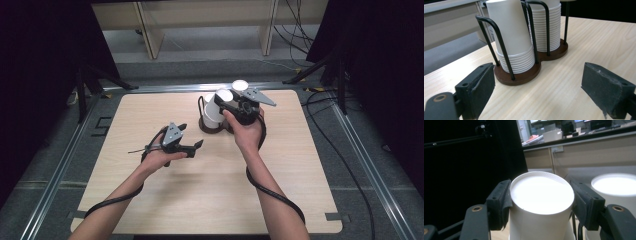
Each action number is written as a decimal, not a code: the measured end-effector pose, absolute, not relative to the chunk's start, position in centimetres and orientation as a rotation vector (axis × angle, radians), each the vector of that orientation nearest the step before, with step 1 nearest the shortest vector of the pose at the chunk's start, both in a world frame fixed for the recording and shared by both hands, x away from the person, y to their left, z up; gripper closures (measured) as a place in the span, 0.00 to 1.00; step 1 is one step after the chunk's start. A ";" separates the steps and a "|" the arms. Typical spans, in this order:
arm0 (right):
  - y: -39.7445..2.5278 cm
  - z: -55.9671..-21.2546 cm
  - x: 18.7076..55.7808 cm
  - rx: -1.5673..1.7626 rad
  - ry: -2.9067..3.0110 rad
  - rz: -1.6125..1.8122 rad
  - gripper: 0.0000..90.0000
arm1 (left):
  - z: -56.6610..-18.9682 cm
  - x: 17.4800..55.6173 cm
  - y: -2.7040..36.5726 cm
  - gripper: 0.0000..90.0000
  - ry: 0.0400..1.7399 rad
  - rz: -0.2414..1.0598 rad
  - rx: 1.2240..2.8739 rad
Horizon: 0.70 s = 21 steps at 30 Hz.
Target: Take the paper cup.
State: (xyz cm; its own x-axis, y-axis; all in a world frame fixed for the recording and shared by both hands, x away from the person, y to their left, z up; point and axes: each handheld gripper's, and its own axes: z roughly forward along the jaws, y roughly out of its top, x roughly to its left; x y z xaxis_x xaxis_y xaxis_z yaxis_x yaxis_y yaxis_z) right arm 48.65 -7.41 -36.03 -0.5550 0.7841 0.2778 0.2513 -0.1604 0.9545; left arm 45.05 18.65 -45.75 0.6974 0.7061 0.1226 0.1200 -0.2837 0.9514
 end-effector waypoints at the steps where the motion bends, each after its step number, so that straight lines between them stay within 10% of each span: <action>1: -7.7 -36.3 48.6 1.164 1.704 1.754 0.41 | -45.7 44.7 18.9 0.12 0.650 0.659 1.790; 21: -12.0 -41.2 45.5 1.438 1.711 1.962 0.41 | -45.6 39.5 21.1 0.13 0.612 0.636 1.755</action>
